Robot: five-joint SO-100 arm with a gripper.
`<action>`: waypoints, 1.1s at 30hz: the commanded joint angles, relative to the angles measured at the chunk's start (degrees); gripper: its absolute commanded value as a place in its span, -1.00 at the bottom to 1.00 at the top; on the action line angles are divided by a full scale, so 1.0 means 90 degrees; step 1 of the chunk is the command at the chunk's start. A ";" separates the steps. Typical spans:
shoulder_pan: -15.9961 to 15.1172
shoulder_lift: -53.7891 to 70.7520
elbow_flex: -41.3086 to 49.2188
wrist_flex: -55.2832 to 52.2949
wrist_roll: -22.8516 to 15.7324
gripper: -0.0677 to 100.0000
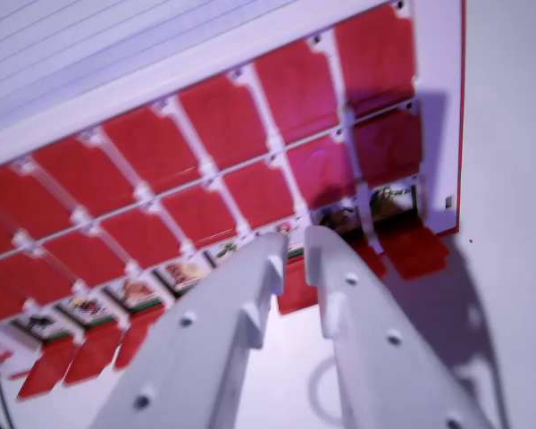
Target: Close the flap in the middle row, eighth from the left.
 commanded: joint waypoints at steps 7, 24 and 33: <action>-0.0449 0.3096 0.1592 0.0020 -0.0205 -0.95; -0.1113 0.6016 0.4385 0.0029 -0.0186 -0.95; -0.1396 0.6221 0.4473 0.0098 -0.0010 -0.95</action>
